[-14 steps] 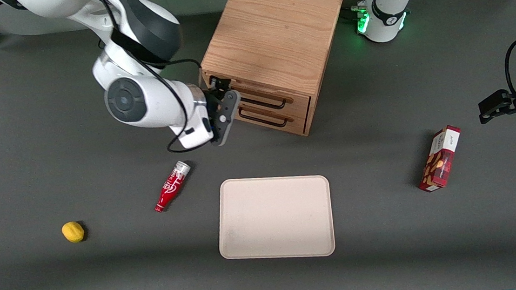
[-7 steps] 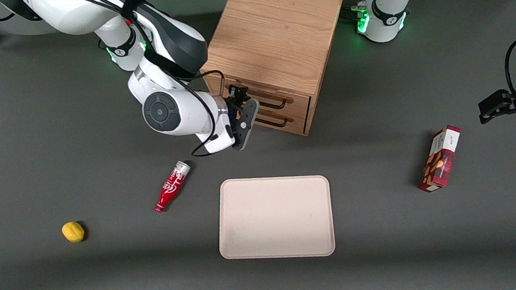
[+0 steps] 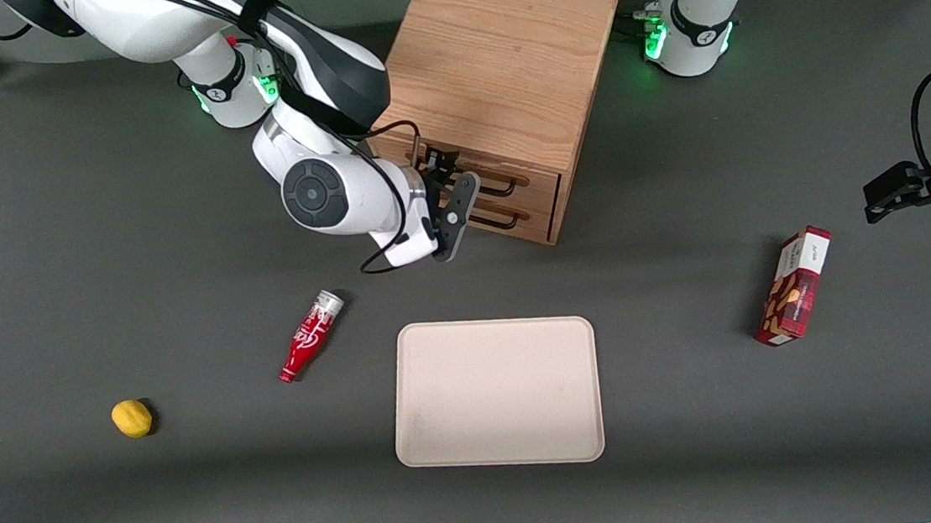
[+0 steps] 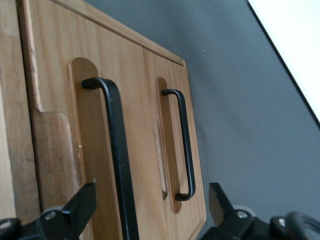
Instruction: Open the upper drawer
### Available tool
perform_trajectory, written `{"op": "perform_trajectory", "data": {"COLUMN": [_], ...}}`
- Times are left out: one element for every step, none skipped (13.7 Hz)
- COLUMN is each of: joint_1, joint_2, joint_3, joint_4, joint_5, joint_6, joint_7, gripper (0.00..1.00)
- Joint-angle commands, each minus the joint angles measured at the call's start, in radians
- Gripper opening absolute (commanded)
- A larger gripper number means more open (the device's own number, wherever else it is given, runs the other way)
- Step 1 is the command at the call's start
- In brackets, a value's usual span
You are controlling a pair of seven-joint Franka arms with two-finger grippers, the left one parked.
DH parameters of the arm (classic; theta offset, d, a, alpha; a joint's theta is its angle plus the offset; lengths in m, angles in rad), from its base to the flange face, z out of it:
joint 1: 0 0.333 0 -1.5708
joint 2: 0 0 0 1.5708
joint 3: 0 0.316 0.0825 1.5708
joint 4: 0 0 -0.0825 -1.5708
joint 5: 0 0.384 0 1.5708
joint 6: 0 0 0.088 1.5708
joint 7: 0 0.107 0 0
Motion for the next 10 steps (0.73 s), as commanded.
{"op": "perform_trajectory", "data": {"joint_1": [0.004, 0.004, 0.004, 0.003, 0.003, 0.003, 0.001, 0.001, 0.001, 0.001], "joint_2": [-0.001, 0.001, 0.007, 0.012, 0.016, 0.019, 0.025, 0.033, 0.041, 0.050], "joint_3": [0.011, 0.011, 0.011, 0.011, 0.011, 0.011, 0.010, 0.010, 0.010, 0.010], "joint_4": [-0.028, -0.033, -0.033, -0.034, -0.033, -0.031, -0.030, -0.028, -0.027, -0.022], "joint_5": [-0.017, -0.017, -0.023, -0.032, -0.035, -0.037, -0.039, -0.043, -0.045, -0.057], "joint_6": [0.046, 0.054, 0.058, 0.059, 0.060, 0.066, 0.074, 0.084, 0.097, 0.101], "joint_7": [0.029, 0.029, 0.029, 0.029, 0.029, 0.029, 0.029, 0.029, 0.030, 0.035], "gripper": [1.00, 1.00, 1.00, 1.00, 1.00, 1.00, 1.00, 1.00, 1.00, 1.00]}}
